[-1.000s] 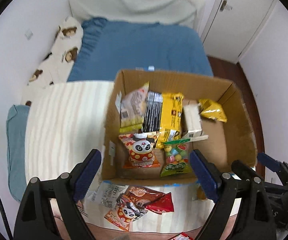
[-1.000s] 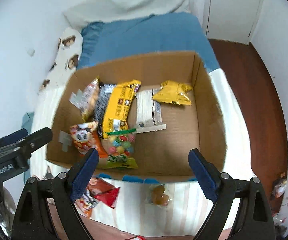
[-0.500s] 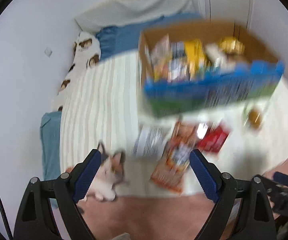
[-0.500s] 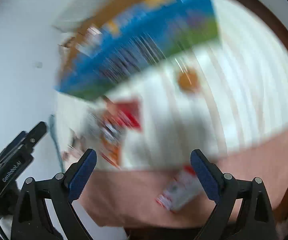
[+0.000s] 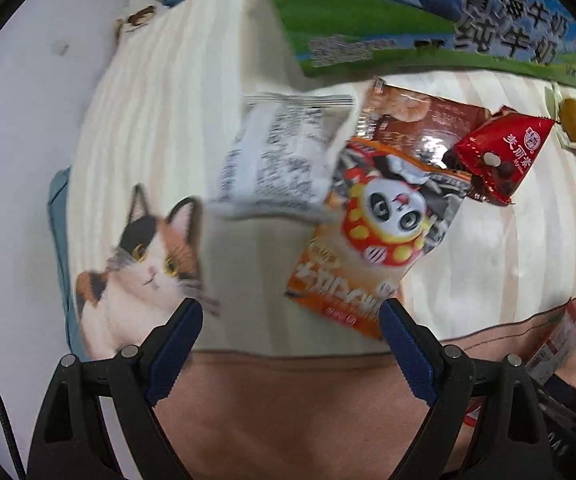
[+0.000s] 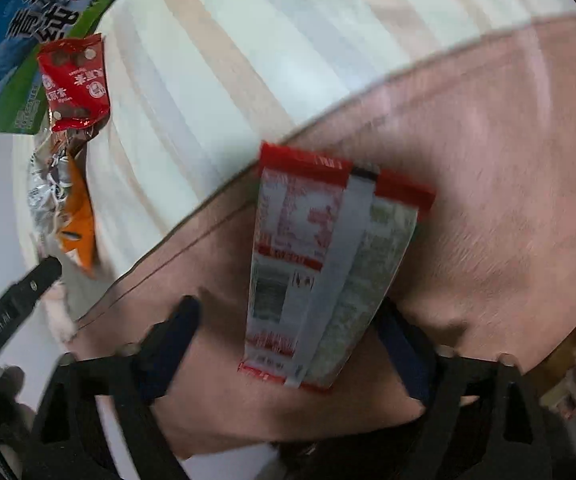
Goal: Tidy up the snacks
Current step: 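Grasp the orange panda packet with the left tool while the right tool grasps the red-white stick packet, then carry both packets over the box and open both tools to drop them inside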
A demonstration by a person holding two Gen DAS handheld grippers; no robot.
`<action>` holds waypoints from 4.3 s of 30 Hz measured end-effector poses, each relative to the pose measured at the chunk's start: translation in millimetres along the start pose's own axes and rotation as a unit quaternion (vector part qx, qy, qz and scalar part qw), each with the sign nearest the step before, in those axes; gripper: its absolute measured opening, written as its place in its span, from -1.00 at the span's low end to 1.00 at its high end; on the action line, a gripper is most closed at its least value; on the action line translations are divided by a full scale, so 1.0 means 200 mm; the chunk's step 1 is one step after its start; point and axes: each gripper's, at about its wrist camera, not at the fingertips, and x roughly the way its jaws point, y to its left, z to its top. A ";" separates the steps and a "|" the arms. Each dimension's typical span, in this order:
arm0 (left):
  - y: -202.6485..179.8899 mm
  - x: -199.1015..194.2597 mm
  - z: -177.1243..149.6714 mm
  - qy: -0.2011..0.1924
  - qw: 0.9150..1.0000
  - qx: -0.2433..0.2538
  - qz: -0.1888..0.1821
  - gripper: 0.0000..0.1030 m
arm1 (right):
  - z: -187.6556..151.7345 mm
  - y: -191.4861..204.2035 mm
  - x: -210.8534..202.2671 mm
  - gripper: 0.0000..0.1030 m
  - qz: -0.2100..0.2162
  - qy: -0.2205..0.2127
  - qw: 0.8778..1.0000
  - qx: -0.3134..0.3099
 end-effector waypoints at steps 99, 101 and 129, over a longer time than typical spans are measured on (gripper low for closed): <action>-0.29 -0.57 1.38 -0.016 0.955 -0.066 -0.290 0.10 | 1.43 0.56 -1.12 -0.07 0.001 -0.170 0.949 -0.267; -0.33 -0.49 1.40 0.005 0.954 -0.064 -0.294 0.10 | 1.49 0.54 -1.02 -0.07 -0.004 -0.142 0.954 -0.265; -0.35 -0.35 1.30 0.061 0.961 -0.075 -0.260 0.87 | 1.49 0.55 -0.74 0.80 -0.074 -0.042 0.960 -0.265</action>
